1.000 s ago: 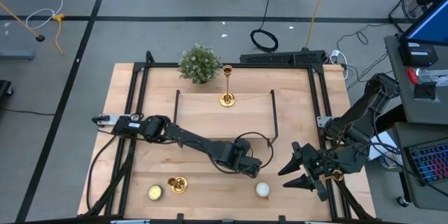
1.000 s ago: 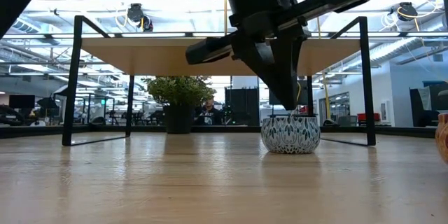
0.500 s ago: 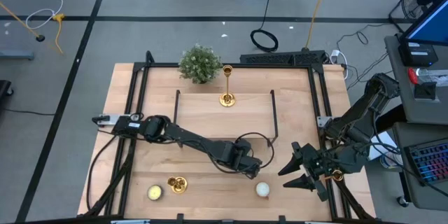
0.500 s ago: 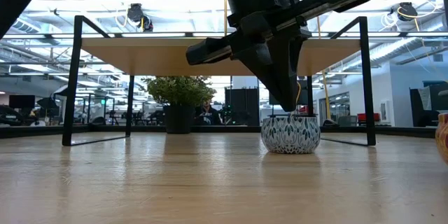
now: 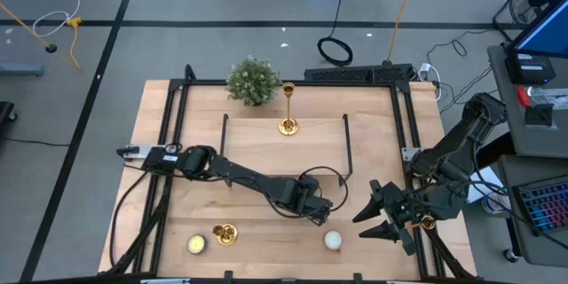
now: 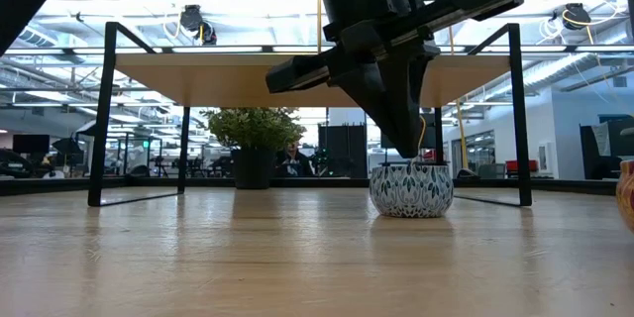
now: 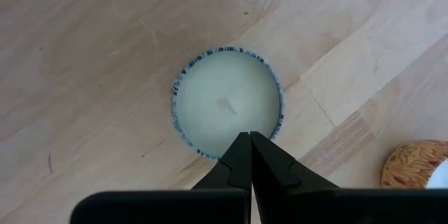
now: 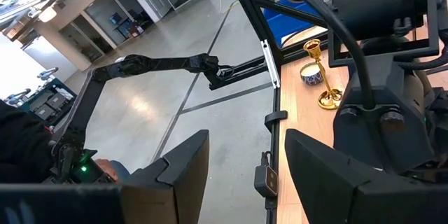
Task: Stock candles and holders on shelf
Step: Put the blue scented candle on the shelf
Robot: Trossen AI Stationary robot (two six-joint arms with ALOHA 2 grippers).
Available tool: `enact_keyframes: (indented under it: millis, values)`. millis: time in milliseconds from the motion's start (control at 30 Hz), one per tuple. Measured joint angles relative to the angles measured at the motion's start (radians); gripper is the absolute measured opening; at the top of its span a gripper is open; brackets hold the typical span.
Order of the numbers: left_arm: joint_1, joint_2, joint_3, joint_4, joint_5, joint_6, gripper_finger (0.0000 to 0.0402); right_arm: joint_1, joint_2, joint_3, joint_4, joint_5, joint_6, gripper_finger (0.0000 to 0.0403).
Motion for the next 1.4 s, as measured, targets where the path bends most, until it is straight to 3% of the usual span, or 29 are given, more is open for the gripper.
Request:
enact_keyframes:
  millis: [1067,1400]
  values:
    - [0.000,0.004,-0.014,-0.013,0.001,-0.002,0.0001,0.000,0.000,0.000,0.000,0.000,-0.004,0.0187]
    - [-0.007,0.004,-0.014,-0.014,0.072,0.023,0.0001,0.000,0.000,0.000,0.000,-0.005,-0.005,0.0187]
